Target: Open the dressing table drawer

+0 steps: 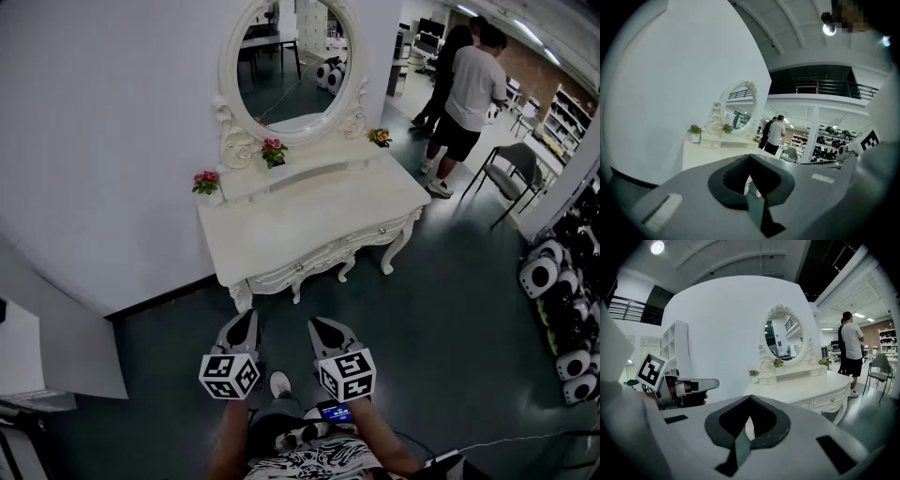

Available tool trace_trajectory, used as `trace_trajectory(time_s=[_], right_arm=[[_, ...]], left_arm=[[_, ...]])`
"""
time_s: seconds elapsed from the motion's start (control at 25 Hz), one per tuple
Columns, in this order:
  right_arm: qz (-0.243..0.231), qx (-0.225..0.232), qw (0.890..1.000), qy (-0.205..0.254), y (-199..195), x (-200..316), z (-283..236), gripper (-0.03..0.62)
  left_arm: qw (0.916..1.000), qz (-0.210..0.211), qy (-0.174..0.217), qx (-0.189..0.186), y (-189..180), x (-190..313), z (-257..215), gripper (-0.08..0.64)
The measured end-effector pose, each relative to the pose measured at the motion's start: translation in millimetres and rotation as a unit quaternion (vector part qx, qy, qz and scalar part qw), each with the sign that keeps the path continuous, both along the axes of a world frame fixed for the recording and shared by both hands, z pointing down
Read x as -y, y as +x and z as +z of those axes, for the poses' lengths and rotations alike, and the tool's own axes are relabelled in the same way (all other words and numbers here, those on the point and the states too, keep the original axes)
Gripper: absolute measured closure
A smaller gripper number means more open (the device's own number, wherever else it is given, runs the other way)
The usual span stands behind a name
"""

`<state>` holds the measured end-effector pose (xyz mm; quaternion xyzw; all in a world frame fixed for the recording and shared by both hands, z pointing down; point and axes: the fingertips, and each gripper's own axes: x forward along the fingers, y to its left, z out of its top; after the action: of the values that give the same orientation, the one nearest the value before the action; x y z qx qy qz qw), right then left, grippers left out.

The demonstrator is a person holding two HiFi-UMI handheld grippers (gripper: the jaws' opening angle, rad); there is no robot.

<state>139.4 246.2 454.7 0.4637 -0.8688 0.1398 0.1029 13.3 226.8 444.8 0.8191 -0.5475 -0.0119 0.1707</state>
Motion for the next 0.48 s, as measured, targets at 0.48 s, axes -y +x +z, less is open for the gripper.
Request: trace_trajectory(time_s=[0.48], right_arm=[[0.003, 0.005, 1.0, -0.003, 9, -13, 1, 0.591]], left_arm=[[0.9994, -0.02, 0.015, 0.025, -3, -21, -6, 0.558]])
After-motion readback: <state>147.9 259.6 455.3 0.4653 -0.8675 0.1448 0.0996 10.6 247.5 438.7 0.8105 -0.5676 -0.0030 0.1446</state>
